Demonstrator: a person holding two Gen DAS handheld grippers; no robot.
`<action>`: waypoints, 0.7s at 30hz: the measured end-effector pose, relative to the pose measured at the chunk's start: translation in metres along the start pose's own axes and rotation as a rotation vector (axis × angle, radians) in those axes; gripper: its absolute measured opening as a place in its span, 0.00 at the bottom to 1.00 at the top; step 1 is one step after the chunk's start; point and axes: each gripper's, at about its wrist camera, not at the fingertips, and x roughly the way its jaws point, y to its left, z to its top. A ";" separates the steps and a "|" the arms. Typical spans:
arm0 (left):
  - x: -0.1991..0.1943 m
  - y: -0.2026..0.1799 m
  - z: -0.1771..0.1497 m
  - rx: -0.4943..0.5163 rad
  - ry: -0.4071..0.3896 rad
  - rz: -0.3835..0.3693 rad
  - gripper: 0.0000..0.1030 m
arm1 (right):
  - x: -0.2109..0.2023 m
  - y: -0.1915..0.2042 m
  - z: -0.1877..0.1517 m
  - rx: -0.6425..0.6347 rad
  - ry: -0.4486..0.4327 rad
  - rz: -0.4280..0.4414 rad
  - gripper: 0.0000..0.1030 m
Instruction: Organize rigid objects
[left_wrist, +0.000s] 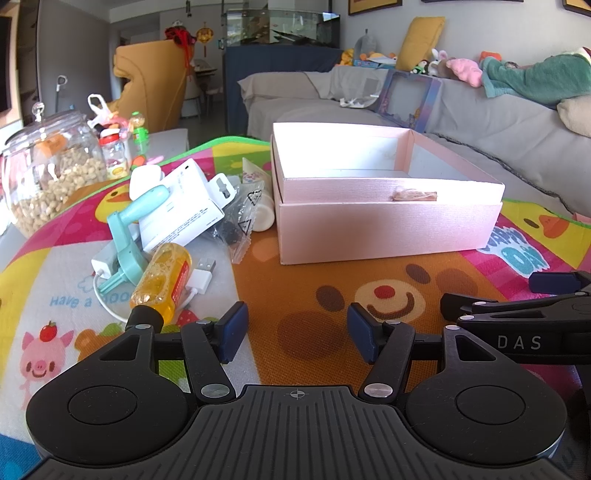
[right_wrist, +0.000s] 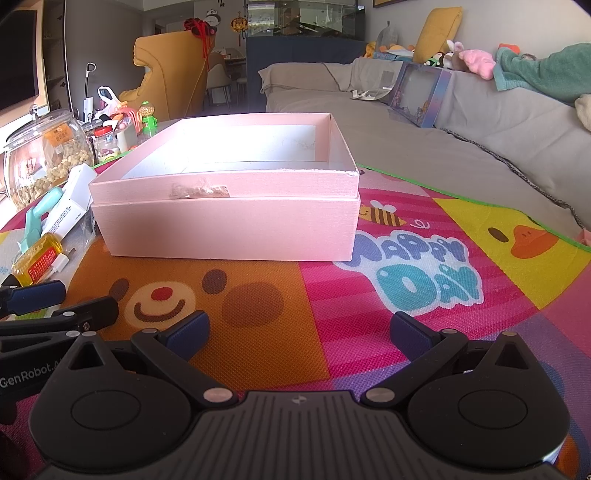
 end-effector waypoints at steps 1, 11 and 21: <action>0.000 -0.001 -0.001 0.005 -0.001 0.003 0.63 | 0.001 0.000 0.001 0.000 0.003 0.002 1.00; -0.004 0.014 -0.002 -0.022 0.000 -0.069 0.59 | 0.005 -0.001 0.012 -0.035 0.092 0.037 1.00; -0.037 0.094 0.009 -0.061 -0.073 0.008 0.56 | 0.002 0.009 0.019 -0.121 0.094 0.140 0.90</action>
